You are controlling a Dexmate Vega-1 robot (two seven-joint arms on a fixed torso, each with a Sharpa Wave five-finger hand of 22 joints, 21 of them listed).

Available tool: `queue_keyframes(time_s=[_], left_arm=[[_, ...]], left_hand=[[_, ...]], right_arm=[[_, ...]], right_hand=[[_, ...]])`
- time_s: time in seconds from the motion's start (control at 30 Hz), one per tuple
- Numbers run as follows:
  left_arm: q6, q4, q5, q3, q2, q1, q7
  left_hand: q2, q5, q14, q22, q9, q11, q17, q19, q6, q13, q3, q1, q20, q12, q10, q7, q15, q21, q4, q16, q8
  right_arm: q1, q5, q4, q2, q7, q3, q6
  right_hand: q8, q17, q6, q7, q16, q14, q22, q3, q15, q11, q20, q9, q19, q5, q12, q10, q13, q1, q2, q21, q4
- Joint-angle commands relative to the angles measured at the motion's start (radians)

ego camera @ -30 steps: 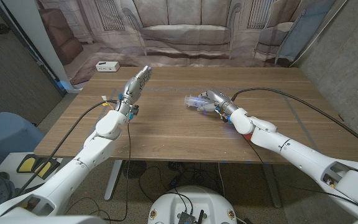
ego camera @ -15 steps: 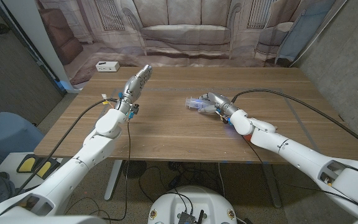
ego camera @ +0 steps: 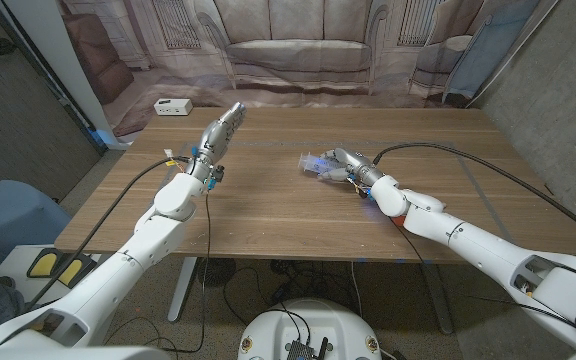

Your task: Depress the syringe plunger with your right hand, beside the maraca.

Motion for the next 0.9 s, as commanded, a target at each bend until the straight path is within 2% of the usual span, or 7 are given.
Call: queue_keyframes(time_s=[0.03,0.23,0.37,0.73,0.9], left_arm=[[-0.004,0.011,0.001,0.002,-0.006,-0.006,0.0],[-0.006,0.014,0.003,0.003,-0.006,-0.009,-0.001],[-0.004,0.015,0.001,0.004,-0.006,-0.01,-0.003],[-0.001,0.016,0.002,0.006,-0.006,-0.013,-0.003],[-0.001,0.014,0.002,0.005,-0.006,-0.012,-0.001]], left_hand=[[0.001,0.0,-0.002,0.002,0.002,-0.008,0.004,-0.004,0.003,0.0,0.001,0.007,0.005,0.003,-0.001,-0.004,-0.003,-0.005,0.001,0.001,0.002],[0.001,0.0,-0.002,0.002,0.002,-0.009,0.004,-0.005,0.003,0.0,0.001,0.007,0.006,0.004,0.0,-0.005,-0.004,-0.005,0.001,0.001,0.002],[0.001,0.0,-0.001,0.002,0.002,-0.011,0.004,-0.006,0.003,0.0,0.001,0.007,0.007,0.003,-0.002,-0.005,-0.003,-0.005,0.001,0.002,0.002],[0.002,0.0,-0.001,0.002,0.002,-0.007,0.004,-0.007,0.005,0.0,0.002,0.008,0.007,0.003,-0.002,-0.005,-0.004,-0.005,0.001,0.002,0.002],[0.002,0.0,-0.002,0.002,0.002,-0.007,0.004,-0.007,0.004,0.0,0.001,0.008,0.008,0.003,-0.001,-0.005,-0.005,-0.005,0.001,0.002,0.002]], right_arm=[[0.01,-0.003,0.011,-0.003,0.008,-0.005,0.006],[0.014,-0.002,0.015,-0.006,0.014,-0.006,0.012],[0.016,-0.001,0.017,-0.007,0.018,-0.006,0.014],[0.025,-0.026,0.018,-0.012,0.034,-0.022,-0.002],[0.033,-0.068,0.005,-0.023,0.037,-0.038,-0.024]], right_hand=[[-0.002,0.001,0.049,-0.06,-0.01,-0.015,0.002,-0.01,0.003,0.002,0.007,0.0,-0.011,0.005,-0.002,-0.019,0.002,-0.043,0.018,-0.009,0.005],[-0.006,-0.006,0.017,-0.056,-0.021,-0.039,0.001,-0.035,0.023,0.003,0.018,-0.001,-0.026,0.007,-0.004,-0.048,0.002,-0.076,-0.002,-0.019,0.011],[-0.007,-0.008,-0.003,-0.054,-0.024,-0.053,0.001,-0.053,0.025,0.01,0.025,-0.002,-0.034,0.008,-0.005,-0.068,0.002,-0.102,-0.015,-0.026,0.016],[-0.003,-0.009,-0.014,-0.055,-0.029,-0.076,0.0,-0.064,0.034,0.009,0.031,-0.003,-0.053,0.012,-0.004,-0.085,0.002,-0.112,-0.021,-0.038,0.013],[-0.008,-0.011,-0.044,-0.055,-0.035,-0.1,0.0,-0.072,0.039,0.007,0.035,-0.004,-0.068,0.014,-0.007,-0.112,0.002,-0.121,-0.024,-0.048,0.011]])
